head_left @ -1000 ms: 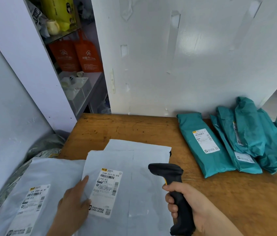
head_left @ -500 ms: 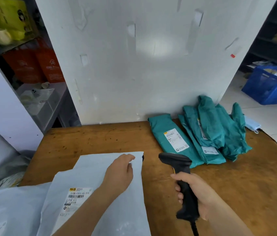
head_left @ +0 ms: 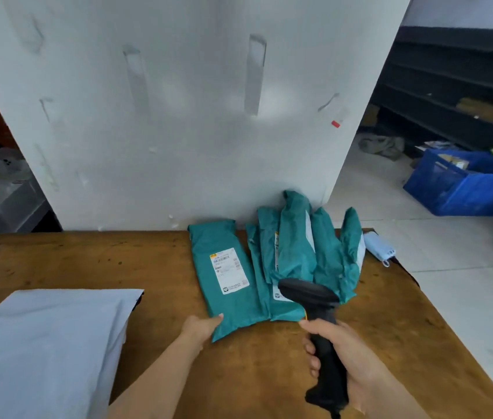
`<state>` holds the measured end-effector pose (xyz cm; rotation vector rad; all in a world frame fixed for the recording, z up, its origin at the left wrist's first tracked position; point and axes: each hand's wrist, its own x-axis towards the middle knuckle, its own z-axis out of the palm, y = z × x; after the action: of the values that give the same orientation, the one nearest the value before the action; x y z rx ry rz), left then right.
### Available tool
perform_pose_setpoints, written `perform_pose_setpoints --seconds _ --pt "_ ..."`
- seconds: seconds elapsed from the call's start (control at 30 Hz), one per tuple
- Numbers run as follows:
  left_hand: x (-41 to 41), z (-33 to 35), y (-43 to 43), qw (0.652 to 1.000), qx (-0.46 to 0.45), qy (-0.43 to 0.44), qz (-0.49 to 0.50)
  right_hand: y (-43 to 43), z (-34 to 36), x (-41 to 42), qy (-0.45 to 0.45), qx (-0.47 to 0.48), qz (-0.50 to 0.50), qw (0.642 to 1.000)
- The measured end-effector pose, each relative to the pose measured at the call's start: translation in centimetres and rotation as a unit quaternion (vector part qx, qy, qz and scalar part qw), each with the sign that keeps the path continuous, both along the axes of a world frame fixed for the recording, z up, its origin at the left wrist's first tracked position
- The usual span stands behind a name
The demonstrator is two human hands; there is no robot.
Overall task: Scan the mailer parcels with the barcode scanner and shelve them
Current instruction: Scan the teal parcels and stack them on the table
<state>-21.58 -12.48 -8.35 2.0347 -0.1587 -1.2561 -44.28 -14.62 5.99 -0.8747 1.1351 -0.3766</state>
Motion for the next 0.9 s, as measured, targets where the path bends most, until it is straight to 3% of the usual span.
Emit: perform_pose_setpoints --seconds 0.33,0.6,0.9 --pt "-1.5 -3.2 -3.1 0.978 0.014 -0.205 -0.041 -4.7 0.2 -4.2 -0.015 -0.002 0.069 0.998" --pt "-1.3 -2.4 2.0 0.975 -0.064 -0.213 -0.028 -3.8 -0.5 -2.0 -0.024 0.013 0.120 0.992" --pt "-4.2 -2.6 13.7 0.981 -0.022 -0.171 -0.088 1.4 -4.1 0.3 -0.005 0.031 0.161 0.986"
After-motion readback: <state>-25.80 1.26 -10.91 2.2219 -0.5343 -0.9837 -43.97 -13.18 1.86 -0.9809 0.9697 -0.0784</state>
